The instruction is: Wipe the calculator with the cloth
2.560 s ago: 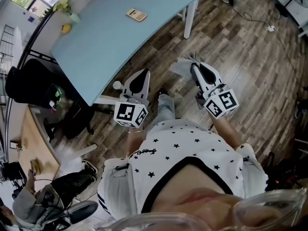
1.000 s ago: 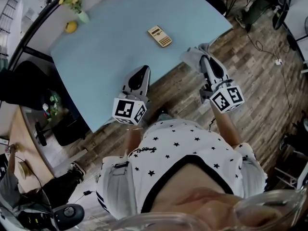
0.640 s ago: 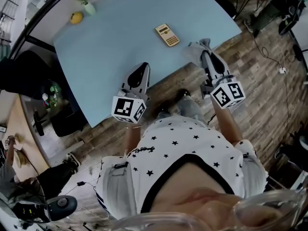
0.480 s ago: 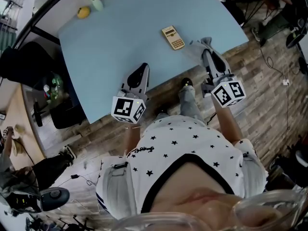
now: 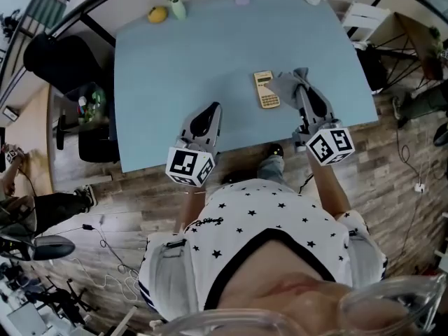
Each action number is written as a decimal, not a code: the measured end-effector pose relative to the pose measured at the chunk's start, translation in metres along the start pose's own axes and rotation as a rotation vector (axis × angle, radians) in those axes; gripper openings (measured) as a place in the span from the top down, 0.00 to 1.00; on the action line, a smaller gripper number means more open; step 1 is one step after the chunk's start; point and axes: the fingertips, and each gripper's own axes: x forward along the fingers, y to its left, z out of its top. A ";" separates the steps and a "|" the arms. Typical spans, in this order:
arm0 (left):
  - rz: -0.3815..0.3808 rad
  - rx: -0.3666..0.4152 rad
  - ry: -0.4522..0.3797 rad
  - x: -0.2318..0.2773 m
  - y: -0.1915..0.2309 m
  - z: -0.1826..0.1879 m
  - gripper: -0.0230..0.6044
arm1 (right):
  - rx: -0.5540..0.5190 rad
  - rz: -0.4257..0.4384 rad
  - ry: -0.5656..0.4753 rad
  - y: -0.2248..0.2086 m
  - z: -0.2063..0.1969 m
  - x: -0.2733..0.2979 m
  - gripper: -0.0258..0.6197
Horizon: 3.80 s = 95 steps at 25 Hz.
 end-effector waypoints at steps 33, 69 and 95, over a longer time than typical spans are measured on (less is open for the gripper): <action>0.345 -0.018 0.042 0.072 -0.013 -0.002 0.91 | -0.002 0.364 0.299 -0.067 -0.070 0.114 0.91; 0.451 -0.033 0.028 0.025 0.051 0.006 0.91 | -0.263 0.275 0.687 -0.054 -0.232 0.152 0.91; 0.290 -0.018 0.030 0.081 0.036 0.010 0.91 | -0.216 0.016 0.697 -0.155 -0.217 0.116 0.91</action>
